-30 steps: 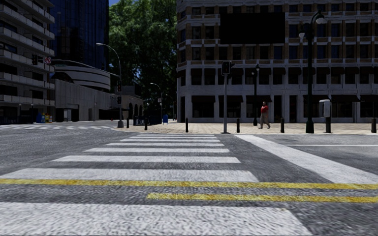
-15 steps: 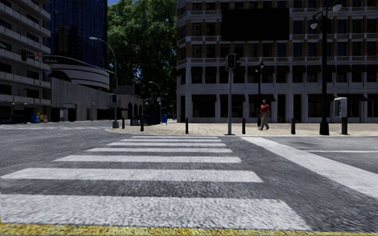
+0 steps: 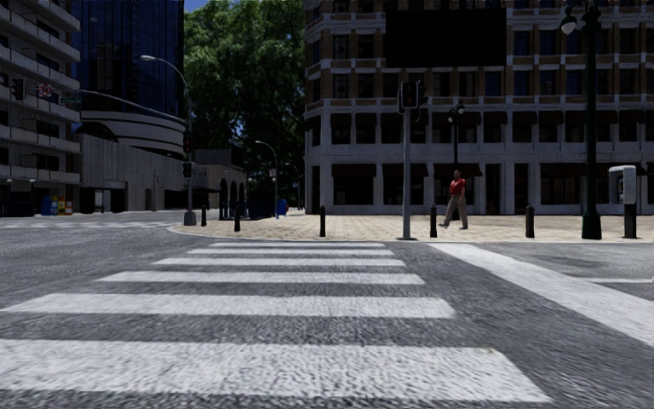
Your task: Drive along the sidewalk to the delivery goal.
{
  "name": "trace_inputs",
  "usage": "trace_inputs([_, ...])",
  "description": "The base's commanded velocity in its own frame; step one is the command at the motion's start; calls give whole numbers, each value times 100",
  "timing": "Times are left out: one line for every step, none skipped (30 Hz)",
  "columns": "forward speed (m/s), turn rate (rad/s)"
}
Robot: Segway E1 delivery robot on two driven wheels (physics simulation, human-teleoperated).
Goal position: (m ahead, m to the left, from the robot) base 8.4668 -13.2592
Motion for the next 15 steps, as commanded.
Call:
trace_inputs([200, 0])
trace_inputs([200, 0])
trace_inputs([200, 0])
trace_inputs([200, 0])
trace_inputs([200, 0])
trace_inputs([200, 0])
trace_inputs([200, 0])
trace_inputs([200, 0])
trace_inputs([200, 0])
trace_inputs([200, 0])
trace_inputs([200, 0])
trace_inputs([200, 0])
trace_inputs([200, 0])
trace_inputs([200, 0])
trace_inputs([200, 0])
